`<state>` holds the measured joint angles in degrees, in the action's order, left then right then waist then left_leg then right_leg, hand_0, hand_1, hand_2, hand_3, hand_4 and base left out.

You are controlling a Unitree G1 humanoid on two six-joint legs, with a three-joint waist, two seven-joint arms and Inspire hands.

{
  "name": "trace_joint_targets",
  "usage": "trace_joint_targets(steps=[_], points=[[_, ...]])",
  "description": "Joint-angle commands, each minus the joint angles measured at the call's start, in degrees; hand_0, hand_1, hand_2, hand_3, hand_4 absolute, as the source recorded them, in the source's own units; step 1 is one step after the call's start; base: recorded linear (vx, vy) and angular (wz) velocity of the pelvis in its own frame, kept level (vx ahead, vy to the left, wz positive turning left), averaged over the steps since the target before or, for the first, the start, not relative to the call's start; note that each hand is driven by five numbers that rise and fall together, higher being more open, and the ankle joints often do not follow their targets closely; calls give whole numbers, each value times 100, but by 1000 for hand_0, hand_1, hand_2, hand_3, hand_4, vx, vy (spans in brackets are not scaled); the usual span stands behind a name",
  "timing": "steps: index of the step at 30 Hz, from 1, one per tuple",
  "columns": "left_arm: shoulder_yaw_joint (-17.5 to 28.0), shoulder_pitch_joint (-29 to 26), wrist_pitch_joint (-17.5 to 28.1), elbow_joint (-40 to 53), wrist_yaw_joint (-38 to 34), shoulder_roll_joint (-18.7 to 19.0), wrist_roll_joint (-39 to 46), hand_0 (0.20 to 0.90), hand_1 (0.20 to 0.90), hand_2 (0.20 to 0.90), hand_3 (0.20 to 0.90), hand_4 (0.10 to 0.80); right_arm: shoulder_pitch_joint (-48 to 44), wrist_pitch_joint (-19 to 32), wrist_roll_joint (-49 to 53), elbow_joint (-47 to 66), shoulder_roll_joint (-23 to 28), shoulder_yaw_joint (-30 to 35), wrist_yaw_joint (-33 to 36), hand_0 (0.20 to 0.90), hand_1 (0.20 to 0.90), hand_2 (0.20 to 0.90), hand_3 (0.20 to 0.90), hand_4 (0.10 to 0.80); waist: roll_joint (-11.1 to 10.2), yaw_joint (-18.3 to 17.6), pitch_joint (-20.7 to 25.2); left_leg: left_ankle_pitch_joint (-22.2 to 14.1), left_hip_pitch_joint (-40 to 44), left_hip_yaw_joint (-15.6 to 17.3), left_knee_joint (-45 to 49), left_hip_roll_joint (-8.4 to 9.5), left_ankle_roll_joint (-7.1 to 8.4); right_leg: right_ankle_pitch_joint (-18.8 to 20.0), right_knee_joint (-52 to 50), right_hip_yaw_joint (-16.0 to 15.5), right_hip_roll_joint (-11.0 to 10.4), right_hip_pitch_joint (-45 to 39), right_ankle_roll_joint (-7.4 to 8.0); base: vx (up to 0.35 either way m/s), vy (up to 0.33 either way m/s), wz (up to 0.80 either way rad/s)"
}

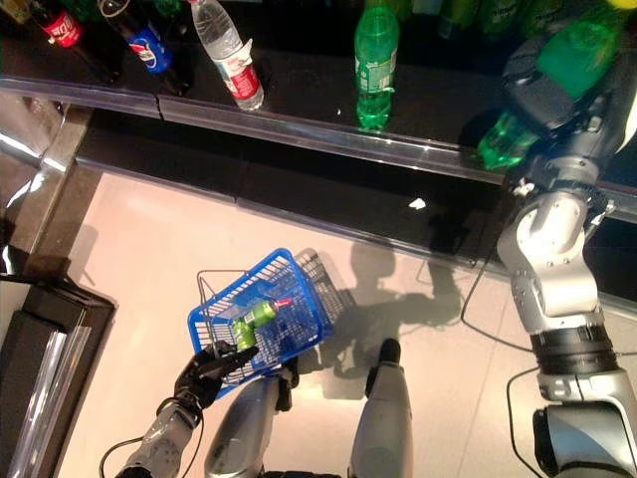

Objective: Pick up the drink and place into the basket.

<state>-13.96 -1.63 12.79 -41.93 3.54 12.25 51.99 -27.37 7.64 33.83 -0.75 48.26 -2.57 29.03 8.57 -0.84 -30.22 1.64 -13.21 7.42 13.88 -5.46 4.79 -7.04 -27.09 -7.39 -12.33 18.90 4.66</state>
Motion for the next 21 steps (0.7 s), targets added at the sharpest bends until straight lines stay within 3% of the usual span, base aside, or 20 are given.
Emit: trace_joint_targets(steps=[1,12,21], points=[[654,596,1043,1215,357,603,64,300,300,300,200,100,-258,769,-305,1251,-188,663,-634,300,300,300,200,100,-646,3,1036,-337,26,288,1018,170,-135,70,923,-350,596,-801,-592,92,-24,0],[660,719,905,2474,300,764,-167,300,300,300,200,100,402,112,572,2364,-1178,-149,-2112,300,300,300,200,100,-841,242,1406,-372,600,171,644,230,-165,125,1423,-346,701,-1615,-532,77,12,7],[443,898,927,3408,522,886,-421,300,300,300,200,100,385,-115,412,2612,-1654,-1093,-2193,300,300,300,200,100,-818,571,1379,-308,620,-93,670,321,-196,115,1466,-475,695,-1866,-548,27,34,13]])
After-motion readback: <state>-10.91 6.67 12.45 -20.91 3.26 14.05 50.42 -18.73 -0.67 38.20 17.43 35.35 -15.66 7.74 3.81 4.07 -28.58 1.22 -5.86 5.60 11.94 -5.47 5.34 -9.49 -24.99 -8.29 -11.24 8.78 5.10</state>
